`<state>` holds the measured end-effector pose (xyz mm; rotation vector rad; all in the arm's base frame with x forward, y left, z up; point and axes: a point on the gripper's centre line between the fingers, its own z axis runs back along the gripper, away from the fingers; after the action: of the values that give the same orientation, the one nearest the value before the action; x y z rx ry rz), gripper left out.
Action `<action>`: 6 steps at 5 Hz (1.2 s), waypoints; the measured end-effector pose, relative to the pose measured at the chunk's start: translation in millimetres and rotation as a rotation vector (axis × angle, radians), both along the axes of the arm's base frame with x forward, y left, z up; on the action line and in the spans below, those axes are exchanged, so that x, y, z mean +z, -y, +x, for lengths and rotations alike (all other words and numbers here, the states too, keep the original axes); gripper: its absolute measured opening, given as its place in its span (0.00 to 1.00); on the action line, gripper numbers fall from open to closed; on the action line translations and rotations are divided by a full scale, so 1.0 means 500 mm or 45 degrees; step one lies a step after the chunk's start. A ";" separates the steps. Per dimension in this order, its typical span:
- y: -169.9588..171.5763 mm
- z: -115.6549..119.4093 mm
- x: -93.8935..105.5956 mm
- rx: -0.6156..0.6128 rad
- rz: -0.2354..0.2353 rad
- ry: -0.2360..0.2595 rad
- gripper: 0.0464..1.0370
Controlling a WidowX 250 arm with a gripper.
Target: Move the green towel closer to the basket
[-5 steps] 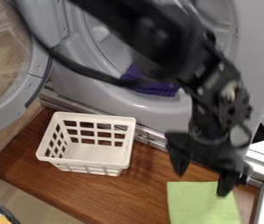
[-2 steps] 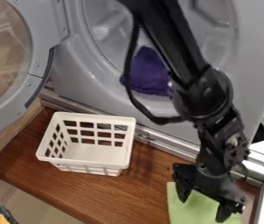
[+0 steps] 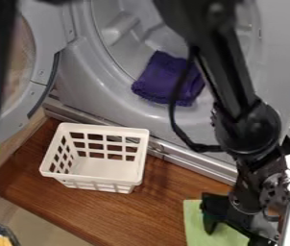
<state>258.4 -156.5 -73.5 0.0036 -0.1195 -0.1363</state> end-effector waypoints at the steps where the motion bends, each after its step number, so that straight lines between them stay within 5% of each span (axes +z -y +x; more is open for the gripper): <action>1: 0.000 0.012 -0.008 -0.018 0.037 -0.004 0.96; 6: -0.112 0.047 -0.014 0.168 0.060 0.003 0.96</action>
<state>282.0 -100.4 -80.6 0.0584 -0.1179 -0.0071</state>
